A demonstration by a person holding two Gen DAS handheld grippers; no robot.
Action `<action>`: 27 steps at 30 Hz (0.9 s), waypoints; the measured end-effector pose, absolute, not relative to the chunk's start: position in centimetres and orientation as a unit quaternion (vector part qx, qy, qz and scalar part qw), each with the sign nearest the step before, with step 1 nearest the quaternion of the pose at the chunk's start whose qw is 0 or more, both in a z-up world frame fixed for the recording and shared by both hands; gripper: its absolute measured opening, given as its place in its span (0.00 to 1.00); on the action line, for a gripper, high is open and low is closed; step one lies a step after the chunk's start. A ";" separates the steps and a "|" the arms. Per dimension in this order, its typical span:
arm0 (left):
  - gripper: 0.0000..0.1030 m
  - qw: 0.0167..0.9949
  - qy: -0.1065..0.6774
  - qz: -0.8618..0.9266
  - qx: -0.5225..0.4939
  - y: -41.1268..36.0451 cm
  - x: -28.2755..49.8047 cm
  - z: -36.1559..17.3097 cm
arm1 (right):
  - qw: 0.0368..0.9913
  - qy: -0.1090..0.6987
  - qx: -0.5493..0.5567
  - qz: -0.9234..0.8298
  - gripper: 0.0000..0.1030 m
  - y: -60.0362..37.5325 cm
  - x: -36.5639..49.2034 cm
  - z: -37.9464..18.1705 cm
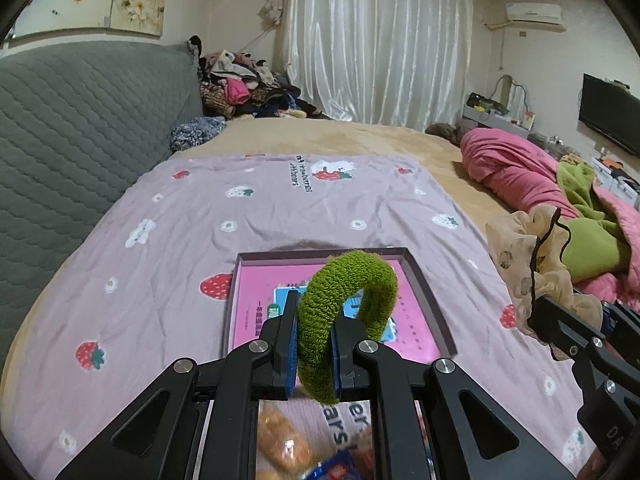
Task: Organize objects
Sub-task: 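Carry the hair tie and scrunchie in both tools over the tray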
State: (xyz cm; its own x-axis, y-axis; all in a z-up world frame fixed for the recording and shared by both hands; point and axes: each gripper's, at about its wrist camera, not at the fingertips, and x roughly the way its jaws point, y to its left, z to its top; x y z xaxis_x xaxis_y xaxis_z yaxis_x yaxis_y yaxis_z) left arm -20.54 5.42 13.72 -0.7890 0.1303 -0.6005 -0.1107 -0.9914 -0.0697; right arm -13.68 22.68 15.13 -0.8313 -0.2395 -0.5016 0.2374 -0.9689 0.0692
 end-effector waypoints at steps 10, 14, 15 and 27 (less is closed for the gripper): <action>0.12 0.053 -0.032 0.937 -0.343 5.4 -27.5 9.5 | 0.119 -0.004 0.282 -0.952 0.26 22.6 -20.7 11.4; 0.12 0.051 -0.031 0.934 -0.352 6.2 -30.4 8.1 | 0.116 0.002 0.292 -0.949 0.26 22.8 -23.4 10.1; 0.12 0.051 -0.029 0.933 -0.354 6.4 -31.2 7.9 | 0.116 0.004 0.296 -0.948 0.26 22.8 -24.1 9.7; 0.12 0.050 -0.034 0.917 -0.395 6.8 -37.9 3.1 | 0.117 -0.004 0.349 -0.930 0.26 22.9 -31.9 4.9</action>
